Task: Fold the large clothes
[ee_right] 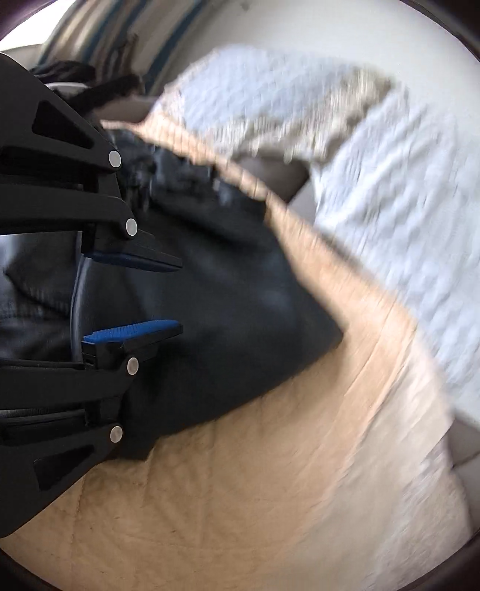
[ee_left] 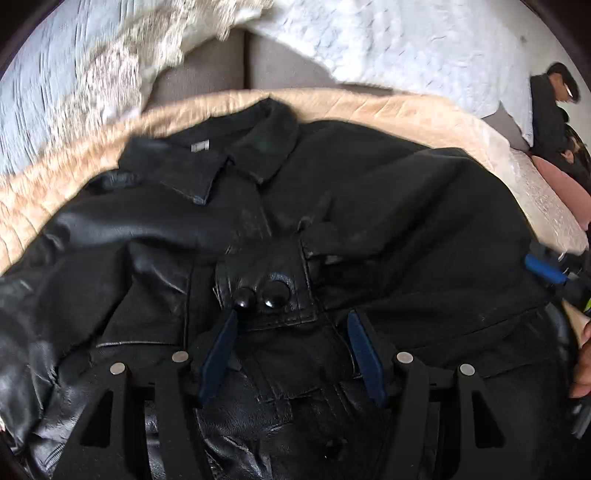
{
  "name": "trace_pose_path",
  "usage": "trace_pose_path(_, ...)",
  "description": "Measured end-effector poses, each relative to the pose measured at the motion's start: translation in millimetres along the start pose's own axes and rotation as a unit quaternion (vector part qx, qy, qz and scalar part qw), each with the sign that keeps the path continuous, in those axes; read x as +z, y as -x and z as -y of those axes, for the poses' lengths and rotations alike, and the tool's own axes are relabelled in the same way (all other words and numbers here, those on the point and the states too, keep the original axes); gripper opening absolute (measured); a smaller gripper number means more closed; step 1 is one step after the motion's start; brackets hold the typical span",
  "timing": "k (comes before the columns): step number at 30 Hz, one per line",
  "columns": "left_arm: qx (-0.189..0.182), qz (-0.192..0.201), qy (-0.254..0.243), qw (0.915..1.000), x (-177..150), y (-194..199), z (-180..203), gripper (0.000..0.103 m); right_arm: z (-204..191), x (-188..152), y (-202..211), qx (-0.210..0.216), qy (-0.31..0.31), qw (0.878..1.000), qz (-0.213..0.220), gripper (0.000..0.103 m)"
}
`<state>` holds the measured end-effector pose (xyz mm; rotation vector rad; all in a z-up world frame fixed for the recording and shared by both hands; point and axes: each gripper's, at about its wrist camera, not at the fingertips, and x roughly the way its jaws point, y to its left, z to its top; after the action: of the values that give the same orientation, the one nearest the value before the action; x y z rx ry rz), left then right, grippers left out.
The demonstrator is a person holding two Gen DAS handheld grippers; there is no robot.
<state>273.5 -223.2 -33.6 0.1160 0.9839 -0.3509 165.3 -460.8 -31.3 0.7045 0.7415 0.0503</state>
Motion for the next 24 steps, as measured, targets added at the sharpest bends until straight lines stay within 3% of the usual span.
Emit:
trace_pose_path(2,-0.010,-0.003,0.008,0.9999,-1,9,-2,0.063,-6,4,7,-0.006,0.021,1.000,0.016,0.028)
trace_pose_path(5,-0.025,0.028,0.030,0.9988,4,34,-11,0.063,15,5,-9,-0.051,-0.013,0.998,-0.016,0.027)
trace_pose_path(8,-0.013,0.049,0.038,0.9980,19,38,-17,0.063,21,4,1,-0.035,-0.027,0.999,0.004,0.023)
trace_pose_path(13,0.039,0.020,0.057,0.9974,29,19,-40,0.062,12,8,16,-0.035,-0.005,0.999,0.028,0.024)
trace_pose_path(17,0.035,0.057,0.082,0.9944,12,50,-70,0.062,19,6,17,-0.040,-0.014,0.999,0.021,0.024)
trace_pose_path(21,0.085,0.074,0.108,0.9877,-19,87,-122,0.062,13,2,17,-0.030,0.005,0.999,0.018,0.024)
trace_pose_path(24,0.127,0.066,0.136,0.9803,-48,98,-166,0.062,14,-3,10,-0.047,0.017,0.999,0.001,0.024)
